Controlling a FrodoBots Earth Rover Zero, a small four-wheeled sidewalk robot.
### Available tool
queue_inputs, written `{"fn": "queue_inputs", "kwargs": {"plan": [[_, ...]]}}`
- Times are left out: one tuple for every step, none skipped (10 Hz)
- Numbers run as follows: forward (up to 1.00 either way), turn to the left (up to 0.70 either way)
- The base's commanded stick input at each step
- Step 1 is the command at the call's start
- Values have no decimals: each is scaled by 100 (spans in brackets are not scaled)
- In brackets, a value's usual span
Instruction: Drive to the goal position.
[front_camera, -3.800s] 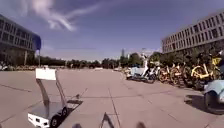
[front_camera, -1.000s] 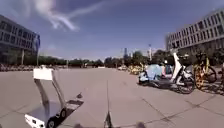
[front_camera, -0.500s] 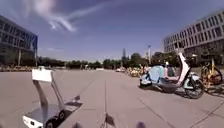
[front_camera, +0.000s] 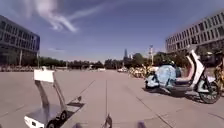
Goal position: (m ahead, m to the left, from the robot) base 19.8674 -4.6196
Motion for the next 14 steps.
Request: {"fn": "queue_inputs", "kwargs": {"plan": [[70,-7],[70,-7],[70,-7],[70,0],[70,7],[70,2],[70,-7],[70,-7],[70,-7],[70,-7],[70,-2],[70,7],[70,7],[70,5]]}}
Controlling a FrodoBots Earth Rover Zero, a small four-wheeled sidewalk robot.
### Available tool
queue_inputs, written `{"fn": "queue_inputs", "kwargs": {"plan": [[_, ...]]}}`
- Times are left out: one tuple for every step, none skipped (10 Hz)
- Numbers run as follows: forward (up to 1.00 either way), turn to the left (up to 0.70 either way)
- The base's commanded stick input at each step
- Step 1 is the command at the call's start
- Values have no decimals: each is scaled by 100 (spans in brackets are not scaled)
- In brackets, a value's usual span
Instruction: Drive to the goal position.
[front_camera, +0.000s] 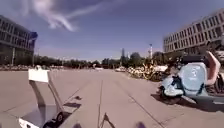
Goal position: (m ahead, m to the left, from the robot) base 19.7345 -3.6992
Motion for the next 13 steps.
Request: {"fn": "queue_inputs", "kwargs": {"plan": [[70,-6],[70,-7],[70,-5],[70,3],[70,6],[70,-1],[70,-7],[70,-7],[70,-7],[70,-7],[70,-7],[70,-7],[70,-7]]}}
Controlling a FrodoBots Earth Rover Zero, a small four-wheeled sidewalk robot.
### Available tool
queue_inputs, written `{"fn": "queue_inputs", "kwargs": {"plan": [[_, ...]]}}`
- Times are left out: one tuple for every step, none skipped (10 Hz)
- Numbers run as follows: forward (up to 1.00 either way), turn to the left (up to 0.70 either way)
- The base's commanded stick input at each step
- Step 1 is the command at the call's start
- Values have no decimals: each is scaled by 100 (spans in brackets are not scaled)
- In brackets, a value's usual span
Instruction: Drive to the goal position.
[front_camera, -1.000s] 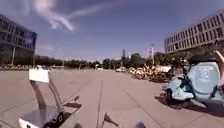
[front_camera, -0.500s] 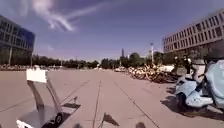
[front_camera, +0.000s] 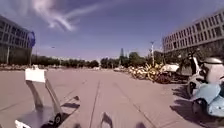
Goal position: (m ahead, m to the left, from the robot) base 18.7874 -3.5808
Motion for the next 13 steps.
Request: {"fn": "queue_inputs", "kwargs": {"plan": [[70,-7],[70,3],[70,7],[70,4],[70,-7],[70,-7],[70,-7],[70,-1],[70,6],[70,7],[70,-7],[70,-7],[70,-4]]}}
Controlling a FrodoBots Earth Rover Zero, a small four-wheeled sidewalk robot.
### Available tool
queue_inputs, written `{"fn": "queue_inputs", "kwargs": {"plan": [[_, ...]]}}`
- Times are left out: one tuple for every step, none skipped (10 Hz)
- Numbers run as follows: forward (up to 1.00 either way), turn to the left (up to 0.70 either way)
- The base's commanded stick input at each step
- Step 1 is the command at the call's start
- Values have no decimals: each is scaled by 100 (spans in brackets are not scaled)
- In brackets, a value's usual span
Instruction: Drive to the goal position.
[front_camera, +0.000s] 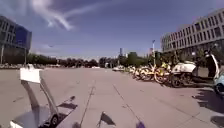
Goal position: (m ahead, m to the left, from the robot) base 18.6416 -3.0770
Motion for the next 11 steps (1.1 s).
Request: {"fn": "queue_inputs", "kwargs": {"plan": [[70,1],[70,0],[70,-7],[70,-7],[70,-7],[70,-7],[70,1],[70,7],[70,7],[70,7],[70,7]]}}
